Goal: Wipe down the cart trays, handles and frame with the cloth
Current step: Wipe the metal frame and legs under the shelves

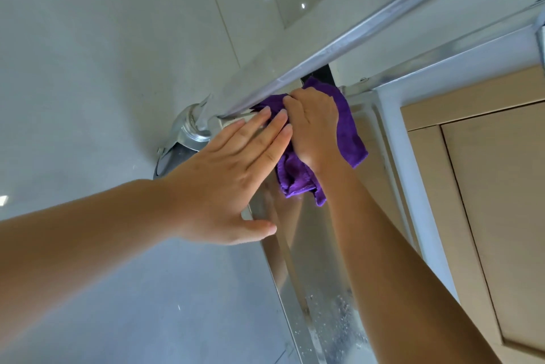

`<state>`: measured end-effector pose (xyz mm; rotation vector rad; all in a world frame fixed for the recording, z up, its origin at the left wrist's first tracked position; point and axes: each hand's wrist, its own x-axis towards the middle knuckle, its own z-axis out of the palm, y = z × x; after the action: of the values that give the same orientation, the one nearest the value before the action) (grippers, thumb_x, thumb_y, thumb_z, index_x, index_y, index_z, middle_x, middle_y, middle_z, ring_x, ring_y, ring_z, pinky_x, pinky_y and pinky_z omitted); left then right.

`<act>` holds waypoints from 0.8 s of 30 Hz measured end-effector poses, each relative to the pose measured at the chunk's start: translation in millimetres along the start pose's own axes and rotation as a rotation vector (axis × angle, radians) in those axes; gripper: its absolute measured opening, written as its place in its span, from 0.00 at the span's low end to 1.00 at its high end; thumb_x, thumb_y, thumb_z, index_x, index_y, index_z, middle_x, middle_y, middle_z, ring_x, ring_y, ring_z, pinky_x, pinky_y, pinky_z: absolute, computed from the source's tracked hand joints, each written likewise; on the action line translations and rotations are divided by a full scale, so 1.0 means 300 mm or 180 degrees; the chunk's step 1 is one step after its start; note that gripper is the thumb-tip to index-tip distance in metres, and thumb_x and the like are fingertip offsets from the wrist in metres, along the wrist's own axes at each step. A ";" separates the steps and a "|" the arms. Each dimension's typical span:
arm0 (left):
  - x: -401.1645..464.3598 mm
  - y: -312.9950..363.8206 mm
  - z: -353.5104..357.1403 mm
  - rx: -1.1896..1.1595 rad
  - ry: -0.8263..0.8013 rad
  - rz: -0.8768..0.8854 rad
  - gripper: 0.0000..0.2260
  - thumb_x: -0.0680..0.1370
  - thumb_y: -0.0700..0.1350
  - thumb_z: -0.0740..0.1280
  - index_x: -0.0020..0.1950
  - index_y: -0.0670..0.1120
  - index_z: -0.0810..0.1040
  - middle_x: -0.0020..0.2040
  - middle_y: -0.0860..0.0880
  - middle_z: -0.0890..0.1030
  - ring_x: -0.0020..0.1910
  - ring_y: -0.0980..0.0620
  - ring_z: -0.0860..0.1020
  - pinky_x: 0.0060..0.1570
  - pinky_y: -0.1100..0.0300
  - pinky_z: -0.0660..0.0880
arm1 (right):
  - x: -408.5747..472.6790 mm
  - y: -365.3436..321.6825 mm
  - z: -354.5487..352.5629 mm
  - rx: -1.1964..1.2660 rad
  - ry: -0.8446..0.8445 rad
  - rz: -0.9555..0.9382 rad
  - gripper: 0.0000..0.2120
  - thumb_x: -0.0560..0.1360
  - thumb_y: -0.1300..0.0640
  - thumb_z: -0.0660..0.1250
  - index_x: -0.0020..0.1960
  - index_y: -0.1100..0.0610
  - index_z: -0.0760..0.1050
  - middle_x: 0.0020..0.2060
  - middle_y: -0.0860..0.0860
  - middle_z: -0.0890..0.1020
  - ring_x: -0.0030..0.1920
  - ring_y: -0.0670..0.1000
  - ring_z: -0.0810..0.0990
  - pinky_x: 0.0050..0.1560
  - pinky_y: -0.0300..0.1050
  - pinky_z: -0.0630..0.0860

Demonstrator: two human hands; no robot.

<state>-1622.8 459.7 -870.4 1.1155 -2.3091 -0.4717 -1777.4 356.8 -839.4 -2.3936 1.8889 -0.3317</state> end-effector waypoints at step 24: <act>0.013 0.028 -0.069 -0.1379 -0.0573 -0.0229 0.44 0.61 0.80 0.40 0.73 0.60 0.43 0.74 0.59 0.38 0.68 0.65 0.28 0.62 0.71 0.26 | -0.413 -0.273 -0.036 -0.0380 -0.1082 0.1211 0.31 0.81 0.48 0.52 0.77 0.49 0.38 0.76 0.47 0.39 0.75 0.51 0.34 0.74 0.59 0.38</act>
<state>-1617.8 459.9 -848.3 0.9717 -2.1684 -1.0797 -1728.8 497.1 -828.3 -1.9295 2.1737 0.2052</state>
